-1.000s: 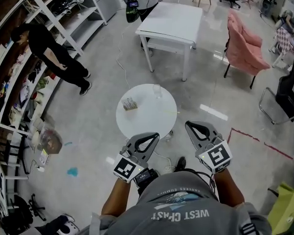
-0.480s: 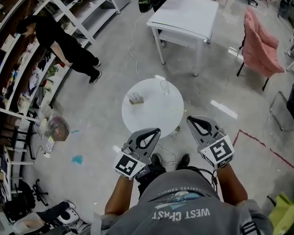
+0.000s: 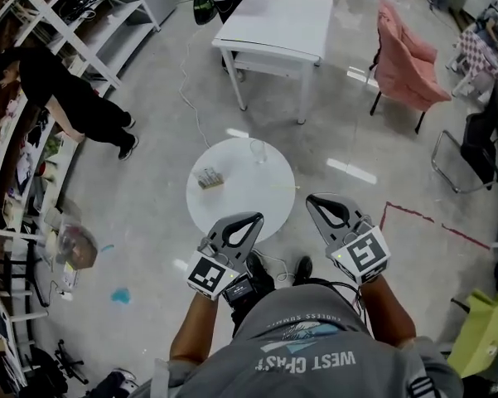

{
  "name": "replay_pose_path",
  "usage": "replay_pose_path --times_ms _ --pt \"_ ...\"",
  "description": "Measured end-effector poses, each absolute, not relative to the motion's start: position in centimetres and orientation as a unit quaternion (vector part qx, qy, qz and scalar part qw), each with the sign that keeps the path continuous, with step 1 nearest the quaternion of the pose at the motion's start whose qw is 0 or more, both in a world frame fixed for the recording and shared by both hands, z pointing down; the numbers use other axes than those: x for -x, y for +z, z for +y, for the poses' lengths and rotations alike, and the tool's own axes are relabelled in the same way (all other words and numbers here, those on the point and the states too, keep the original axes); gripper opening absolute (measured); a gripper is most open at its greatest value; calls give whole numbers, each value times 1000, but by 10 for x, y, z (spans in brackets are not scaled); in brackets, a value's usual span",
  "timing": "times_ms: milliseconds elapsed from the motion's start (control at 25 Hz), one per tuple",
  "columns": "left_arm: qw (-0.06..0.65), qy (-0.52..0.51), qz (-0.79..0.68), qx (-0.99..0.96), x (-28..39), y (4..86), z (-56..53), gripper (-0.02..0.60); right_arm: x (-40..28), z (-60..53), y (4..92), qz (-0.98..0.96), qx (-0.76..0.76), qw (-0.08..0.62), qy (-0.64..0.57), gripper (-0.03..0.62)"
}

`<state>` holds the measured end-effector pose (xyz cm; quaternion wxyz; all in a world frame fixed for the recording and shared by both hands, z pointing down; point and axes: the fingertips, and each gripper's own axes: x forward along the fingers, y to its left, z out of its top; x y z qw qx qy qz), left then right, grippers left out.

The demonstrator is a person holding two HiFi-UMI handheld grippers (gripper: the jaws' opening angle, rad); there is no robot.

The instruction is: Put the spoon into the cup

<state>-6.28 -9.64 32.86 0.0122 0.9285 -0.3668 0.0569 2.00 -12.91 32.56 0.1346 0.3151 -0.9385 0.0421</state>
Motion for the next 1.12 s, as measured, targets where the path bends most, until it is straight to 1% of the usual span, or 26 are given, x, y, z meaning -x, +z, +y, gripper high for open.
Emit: replay_pose_path --times_ms 120,320,520,1120 --pt "22 67 -351 -934 66 335 -107 8 -23 -136 326 -930 -335 145 46 5" --pt "27 37 -343 -938 71 329 -121 8 -24 -144 328 -918 -362 150 58 5" --pt "35 59 -342 -937 82 340 -128 8 -23 -152 338 -913 -371 151 73 5" --pt "72 80 -361 -926 103 371 -137 8 -18 -171 389 -904 -375 163 129 5"
